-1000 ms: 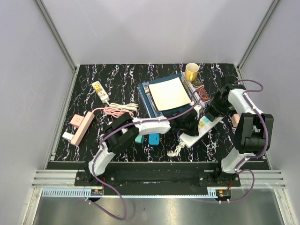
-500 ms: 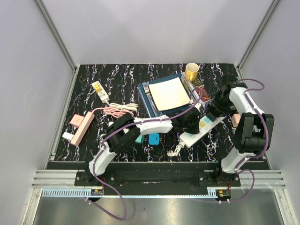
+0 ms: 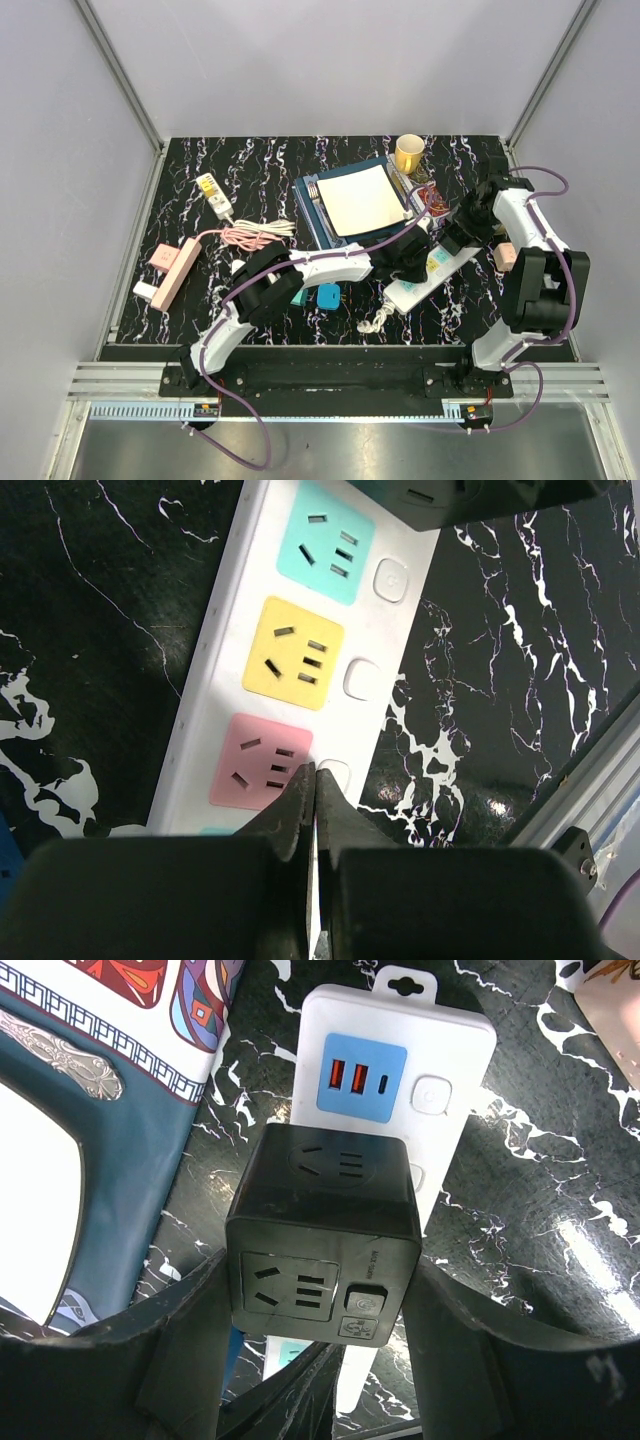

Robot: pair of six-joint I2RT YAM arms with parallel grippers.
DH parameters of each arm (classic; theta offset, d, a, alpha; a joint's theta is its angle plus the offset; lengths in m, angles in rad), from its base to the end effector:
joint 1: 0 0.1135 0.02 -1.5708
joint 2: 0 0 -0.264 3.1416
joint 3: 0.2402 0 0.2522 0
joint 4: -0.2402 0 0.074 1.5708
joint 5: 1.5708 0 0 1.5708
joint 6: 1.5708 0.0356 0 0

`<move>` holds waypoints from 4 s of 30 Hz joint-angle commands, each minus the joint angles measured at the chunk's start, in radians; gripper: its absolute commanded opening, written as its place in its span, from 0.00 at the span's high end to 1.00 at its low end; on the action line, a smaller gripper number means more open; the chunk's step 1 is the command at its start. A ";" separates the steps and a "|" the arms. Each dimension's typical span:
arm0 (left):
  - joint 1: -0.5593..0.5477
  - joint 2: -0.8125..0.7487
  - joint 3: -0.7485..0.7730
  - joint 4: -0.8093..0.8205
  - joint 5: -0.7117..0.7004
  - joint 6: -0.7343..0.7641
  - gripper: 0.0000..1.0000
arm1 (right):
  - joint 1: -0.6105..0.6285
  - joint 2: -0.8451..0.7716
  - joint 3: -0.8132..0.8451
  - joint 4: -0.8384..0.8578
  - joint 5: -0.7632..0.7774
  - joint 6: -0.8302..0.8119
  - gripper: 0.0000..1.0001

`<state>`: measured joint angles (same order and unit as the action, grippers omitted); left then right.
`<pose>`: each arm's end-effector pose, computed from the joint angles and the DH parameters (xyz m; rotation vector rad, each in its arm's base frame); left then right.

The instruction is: Pull the plug off the socket

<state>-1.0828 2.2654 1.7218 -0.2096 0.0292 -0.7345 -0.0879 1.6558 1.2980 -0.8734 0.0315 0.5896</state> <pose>0.2380 -0.4506 0.1660 0.4522 2.4783 -0.8833 0.3280 -0.0300 0.2436 0.9389 2.6420 0.0765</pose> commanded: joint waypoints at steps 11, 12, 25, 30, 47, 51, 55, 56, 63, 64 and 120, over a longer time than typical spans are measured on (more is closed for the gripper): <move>0.006 0.000 -0.034 -0.240 -0.034 0.078 1.00 | -0.015 -0.108 0.014 -0.101 0.105 -0.007 0.71; 0.006 -0.027 -0.018 -0.232 -0.011 0.104 1.00 | -0.016 -0.135 0.006 -0.110 0.116 -0.007 0.70; 0.044 -0.343 0.072 -0.246 0.000 0.224 0.70 | -0.023 -0.275 -0.113 -0.383 0.358 0.122 0.69; 0.047 -0.542 -0.122 -0.211 -0.098 0.196 0.32 | -0.023 -0.300 -0.201 -0.313 0.321 0.168 0.59; 0.224 -1.093 -0.626 -0.356 -0.478 0.034 0.01 | -0.023 -0.176 -0.266 -0.208 0.378 0.231 0.31; 0.279 -1.176 -0.676 -0.436 -0.578 -0.002 0.01 | -0.023 -0.179 -0.224 -0.208 0.384 0.213 0.16; 0.300 -1.260 -0.712 -0.487 -0.643 -0.035 0.01 | -0.023 -0.205 -0.198 -0.211 0.370 0.193 0.05; 0.307 -1.270 -0.723 -0.497 -0.661 -0.045 0.01 | -0.023 -0.214 -0.192 -0.223 0.373 0.182 0.02; 0.325 -1.317 -0.757 -0.559 -0.655 -0.069 0.01 | -0.021 -0.329 -0.129 -0.242 0.297 0.102 0.00; 0.328 -1.313 -0.758 -0.566 -0.655 -0.078 0.01 | -0.021 -0.343 -0.126 -0.231 0.262 0.081 0.01; 1.052 -0.139 0.073 -0.559 -0.405 0.185 0.41 | 0.530 0.030 0.101 0.681 -0.370 0.036 0.16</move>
<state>-0.0437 2.1124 1.7611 -0.7967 -0.3744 -0.5777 0.4210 1.5795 1.2625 -0.3313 -0.3305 0.5880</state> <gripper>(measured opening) 0.601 0.840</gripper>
